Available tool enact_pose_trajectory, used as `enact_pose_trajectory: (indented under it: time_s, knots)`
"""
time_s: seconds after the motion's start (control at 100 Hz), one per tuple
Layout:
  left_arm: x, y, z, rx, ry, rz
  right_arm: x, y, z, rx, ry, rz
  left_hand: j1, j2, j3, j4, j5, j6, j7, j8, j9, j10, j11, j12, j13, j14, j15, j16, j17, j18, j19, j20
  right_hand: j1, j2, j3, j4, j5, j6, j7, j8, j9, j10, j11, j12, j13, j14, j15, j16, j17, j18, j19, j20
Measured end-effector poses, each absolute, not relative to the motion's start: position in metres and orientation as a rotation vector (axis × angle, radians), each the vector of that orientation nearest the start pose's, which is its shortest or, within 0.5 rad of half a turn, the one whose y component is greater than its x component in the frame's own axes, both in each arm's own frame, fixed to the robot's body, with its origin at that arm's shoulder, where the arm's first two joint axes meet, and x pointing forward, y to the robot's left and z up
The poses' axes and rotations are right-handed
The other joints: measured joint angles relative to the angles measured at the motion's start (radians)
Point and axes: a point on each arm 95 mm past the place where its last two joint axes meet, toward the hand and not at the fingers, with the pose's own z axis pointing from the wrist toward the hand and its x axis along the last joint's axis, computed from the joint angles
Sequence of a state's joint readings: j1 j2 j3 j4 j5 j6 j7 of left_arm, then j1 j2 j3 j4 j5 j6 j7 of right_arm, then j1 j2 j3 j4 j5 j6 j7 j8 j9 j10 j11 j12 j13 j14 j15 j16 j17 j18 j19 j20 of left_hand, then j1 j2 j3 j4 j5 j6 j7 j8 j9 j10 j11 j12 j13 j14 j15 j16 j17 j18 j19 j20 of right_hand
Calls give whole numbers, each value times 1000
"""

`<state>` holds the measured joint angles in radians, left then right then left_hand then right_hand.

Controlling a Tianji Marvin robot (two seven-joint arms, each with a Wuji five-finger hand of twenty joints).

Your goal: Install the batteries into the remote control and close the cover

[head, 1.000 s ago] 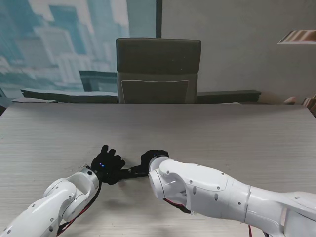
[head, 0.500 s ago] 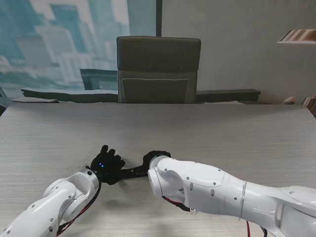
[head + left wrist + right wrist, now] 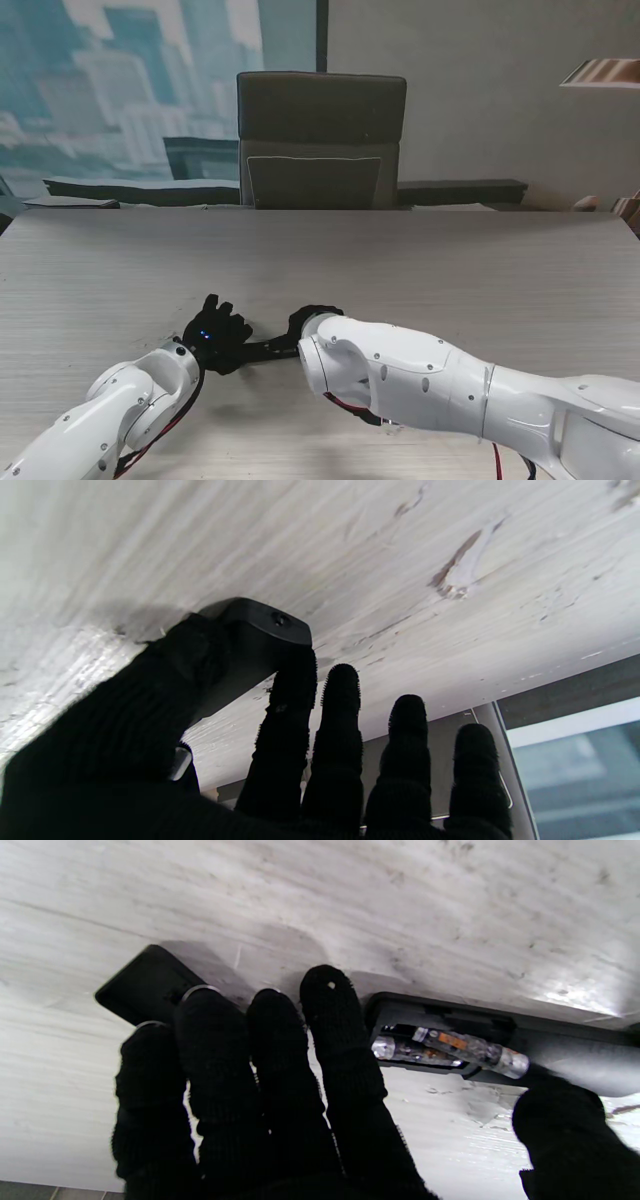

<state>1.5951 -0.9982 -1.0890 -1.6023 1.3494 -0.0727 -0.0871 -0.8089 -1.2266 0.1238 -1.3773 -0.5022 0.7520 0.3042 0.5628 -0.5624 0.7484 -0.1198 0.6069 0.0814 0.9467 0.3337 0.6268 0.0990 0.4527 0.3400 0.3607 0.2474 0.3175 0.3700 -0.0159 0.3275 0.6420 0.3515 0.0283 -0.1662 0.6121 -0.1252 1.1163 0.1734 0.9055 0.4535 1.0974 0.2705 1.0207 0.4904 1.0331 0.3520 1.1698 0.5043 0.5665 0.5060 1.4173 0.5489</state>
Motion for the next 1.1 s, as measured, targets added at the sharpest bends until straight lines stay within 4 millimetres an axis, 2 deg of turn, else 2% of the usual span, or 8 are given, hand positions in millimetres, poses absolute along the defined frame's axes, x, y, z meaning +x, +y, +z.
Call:
enact_pose_trajectory:
  time_s: [0.2, 0.51, 0.57, 0.66, 0.91, 1.1]
  knots:
    - [365, -11, -371, -841, 1939, -1145, 413, 200, -359, 1409, 1978, 924, 0, 0, 0, 0, 0, 0, 0, 0, 0, 0, 0, 0, 0, 0, 0, 0, 0, 0, 0, 0, 14, -19, 25, 0, 0, 7, 0, 0, 0, 0, 0, 0, 0, 0, 0, 0, -1, 0, 0, 0]
    - [365, -10, -371, -843, 1941, -1143, 414, 200, -359, 1419, 1985, 927, 0, 0, 0, 0, 0, 3, 0, 0, 0, 0, 0, 0, 0, 0, 0, 0, 0, 0, 0, 0, 77, -63, 64, 4, 0, 19, 9, 0, 0, 1, 0, 0, 0, 0, 0, 0, -1, 0, 0, 0]
    - [365, -10, -371, -843, 1941, -1143, 414, 200, -360, 1418, 1986, 928, 0, 0, 0, 0, 0, 3, 0, 0, 0, 0, 0, 0, 0, 0, 0, 0, 0, 0, 0, 0, 110, -64, 75, 3, 0, 20, 10, 0, 0, 1, 0, 0, 0, 0, 0, 0, -1, 0, 0, 0]
    - [365, -10, -371, -843, 1941, -1143, 415, 200, -360, 1419, 1987, 927, 0, 0, -1, 0, 0, 3, 0, 0, 0, 0, 0, 0, 0, 0, 0, 0, 0, 0, 0, 0, 137, -64, 102, 22, 0, 20, 11, 1, 0, 2, 0, 0, 0, 0, 0, 0, -1, 0, 0, 0]
    - [365, -11, -371, -844, 1941, -1143, 415, 200, -361, 1421, 1987, 934, 0, 0, -1, 0, 0, 4, 0, 0, 0, 0, 0, 0, 0, 0, 0, 0, 0, 0, 0, 0, 182, -79, 122, 20, 2, 34, 12, 2, 0, 2, 0, 0, 0, 0, 0, 0, -1, 0, 0, 0]
    - [364, -11, -371, -845, 1942, -1142, 417, 200, -361, 1420, 1989, 949, 0, 0, -1, 0, 0, 5, 0, 0, 0, 0, 0, 0, 0, 0, 0, 0, 0, 0, 0, 0, 215, -121, 153, 15, 16, 48, 15, 7, 0, 3, 0, 0, 0, 0, 0, 0, -1, 0, 0, 0]
